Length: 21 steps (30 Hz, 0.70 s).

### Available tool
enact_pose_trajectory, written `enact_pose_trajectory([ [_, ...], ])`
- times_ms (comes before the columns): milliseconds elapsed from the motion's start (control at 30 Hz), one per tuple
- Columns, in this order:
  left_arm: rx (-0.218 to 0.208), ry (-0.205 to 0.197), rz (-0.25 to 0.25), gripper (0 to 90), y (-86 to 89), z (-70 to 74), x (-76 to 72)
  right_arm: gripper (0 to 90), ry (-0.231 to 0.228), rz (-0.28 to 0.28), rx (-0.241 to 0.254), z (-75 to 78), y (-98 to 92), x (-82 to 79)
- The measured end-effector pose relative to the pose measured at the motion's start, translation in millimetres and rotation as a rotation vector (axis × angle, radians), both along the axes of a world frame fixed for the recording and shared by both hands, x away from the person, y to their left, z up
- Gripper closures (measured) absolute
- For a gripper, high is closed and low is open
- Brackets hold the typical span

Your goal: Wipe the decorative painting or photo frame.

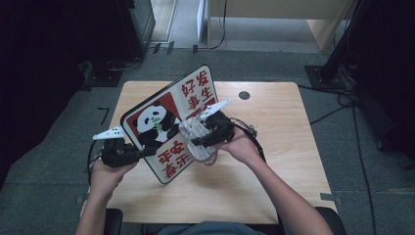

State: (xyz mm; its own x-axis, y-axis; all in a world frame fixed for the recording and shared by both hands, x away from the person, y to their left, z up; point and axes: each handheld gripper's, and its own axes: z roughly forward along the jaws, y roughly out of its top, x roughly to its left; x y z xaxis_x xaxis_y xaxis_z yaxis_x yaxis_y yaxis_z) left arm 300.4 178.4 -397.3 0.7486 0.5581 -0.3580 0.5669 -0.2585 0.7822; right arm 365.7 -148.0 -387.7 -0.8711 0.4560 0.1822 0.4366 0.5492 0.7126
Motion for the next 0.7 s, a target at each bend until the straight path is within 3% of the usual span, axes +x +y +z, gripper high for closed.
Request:
enact_pose_trajectory([
  [433, -0.001, -0.002, 0.002, 77.0, -0.1, -0.2, -0.1, 44.1, -0.056, 0.026, 0.012, 59.1, 17.7, 6.5],
  [700, -0.002, -0.002, 0.001, 77.0, -0.1, -0.3, -0.1, 43.9, -0.123, 0.039, 0.011, 100.1, 34.8, 6.7],
])
